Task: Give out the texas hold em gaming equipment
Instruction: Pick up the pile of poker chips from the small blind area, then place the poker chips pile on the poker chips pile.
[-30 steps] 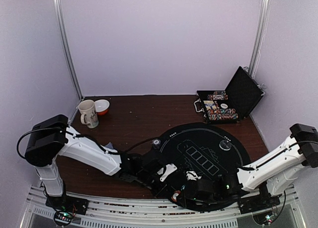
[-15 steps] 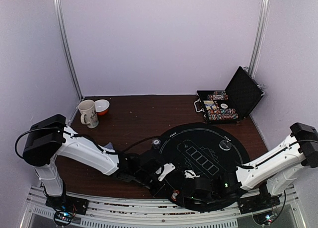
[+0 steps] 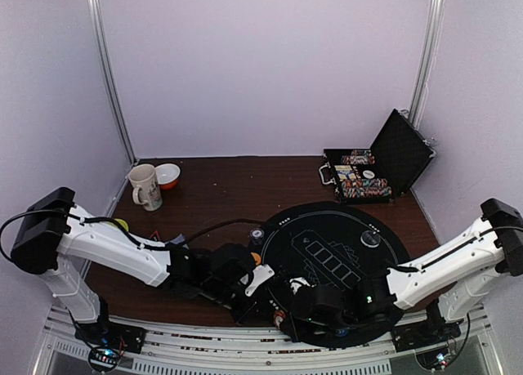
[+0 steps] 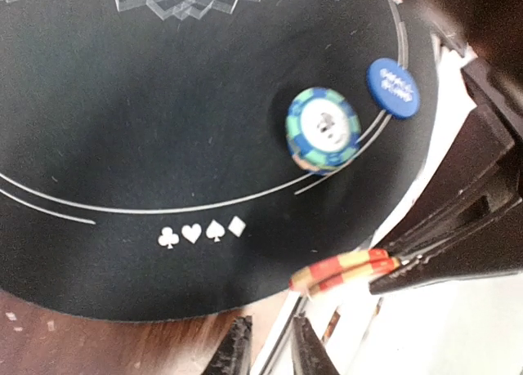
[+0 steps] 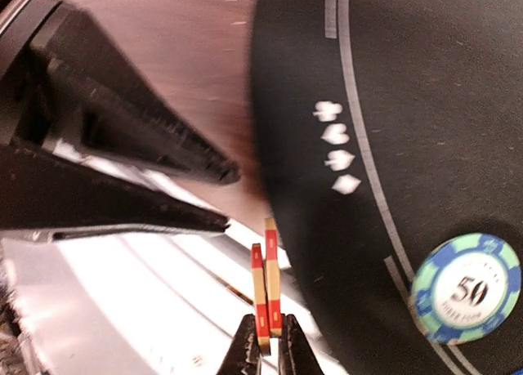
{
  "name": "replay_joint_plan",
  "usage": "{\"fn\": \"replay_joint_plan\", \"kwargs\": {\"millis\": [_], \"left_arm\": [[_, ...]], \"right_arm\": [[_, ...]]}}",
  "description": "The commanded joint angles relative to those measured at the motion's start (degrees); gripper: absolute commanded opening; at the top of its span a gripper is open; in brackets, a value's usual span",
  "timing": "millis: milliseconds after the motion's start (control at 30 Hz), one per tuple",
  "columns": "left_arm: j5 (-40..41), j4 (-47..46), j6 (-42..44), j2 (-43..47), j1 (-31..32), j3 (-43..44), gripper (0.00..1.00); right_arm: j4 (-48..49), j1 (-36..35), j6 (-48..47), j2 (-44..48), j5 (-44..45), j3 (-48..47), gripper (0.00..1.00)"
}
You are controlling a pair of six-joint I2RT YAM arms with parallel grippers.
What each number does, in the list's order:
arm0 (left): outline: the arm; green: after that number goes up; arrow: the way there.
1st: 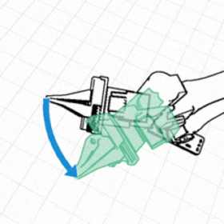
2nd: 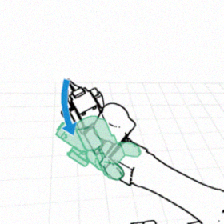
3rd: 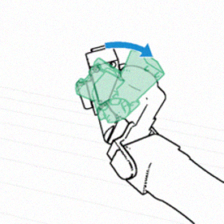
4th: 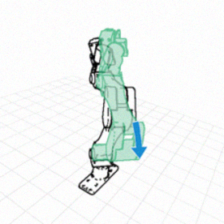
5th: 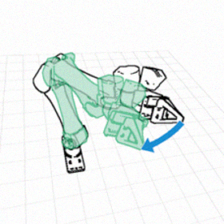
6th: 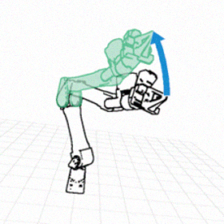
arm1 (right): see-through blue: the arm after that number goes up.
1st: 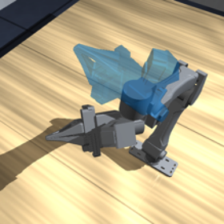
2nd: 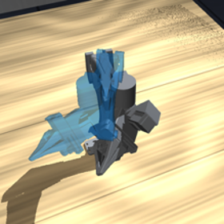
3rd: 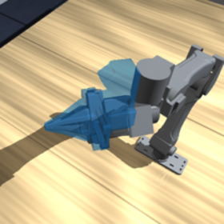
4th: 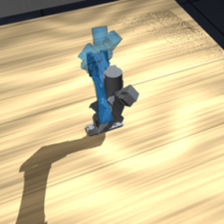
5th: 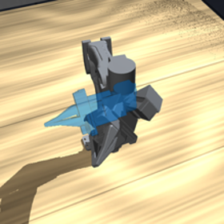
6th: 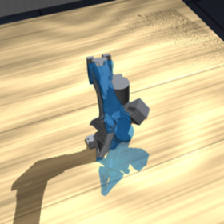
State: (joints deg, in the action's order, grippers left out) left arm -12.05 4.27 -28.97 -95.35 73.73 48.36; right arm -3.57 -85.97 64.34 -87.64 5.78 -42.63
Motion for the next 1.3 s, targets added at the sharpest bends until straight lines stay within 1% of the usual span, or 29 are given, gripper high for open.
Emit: {"fn": "replay_joint_plan", "kwargs": {"millis": [0,167,267,367,467,600,700,800,900,1000,1267], "left_arm": [[3.4,1.9,3.9,4.9,0.4,-0.4,0.20],[6.0,3.0,6.5,9.3,0.4,-0.4,0.23],[6.0,3.2,6.6,9.3,0.4,-0.1,0.23],[5.9,3.8,6.5,8.4,0.4,0.4,0.23],[6.1,4.5,6.4,7.9,0.4,0.8,0.23],[7.4,5.4,6.3,8.5,0.4,1.0,0.23],[8.5,6.2,6.3,8.8,0.4,1.1,0.24],[8.8,7.4,6.5,8.6,0.4,1.5,0.24],[9.3,7.6,6.4,8.7,0.4,1.4,0.24],[9.6,7.8,6.3,8.7,0.4,1.6,0.24],[9.7,7.7,6.0,9.2,0.4,1.2,0.24]], "right_arm": [[-1.2,1.9,-2.4,6.3,-4.4,0.1,0.00],[-1.9,7.0,-1.5,13.7,-13.4,4.3,0.00],[-1.7,11.2,-1.5,18.0,-20.2,9.1,0.00],[1.9,16.3,-2.1,21.4,-29.1,14.0,0.00],[2.8,20.8,-4.5,22.5,-35.4,15.8,0.00],[-1.3,25.0,-10.2,21.4,-38.9,15.4,0.00],[0.6,27.6,-11.9,19.8,-42.7,15.7,0.00],[0.4,27.9,-13.7,17.7,-44.7,14.5,0.00],[-2.4,28.2,-16.7,15.2,-44.3,13.4,0.00],[-2.0,28.4,-17.8,13.1,-45.0,12.8,0.00],[-2.9,29.1,-19.7,12.4,-46.3,11.1,0.00]]}}
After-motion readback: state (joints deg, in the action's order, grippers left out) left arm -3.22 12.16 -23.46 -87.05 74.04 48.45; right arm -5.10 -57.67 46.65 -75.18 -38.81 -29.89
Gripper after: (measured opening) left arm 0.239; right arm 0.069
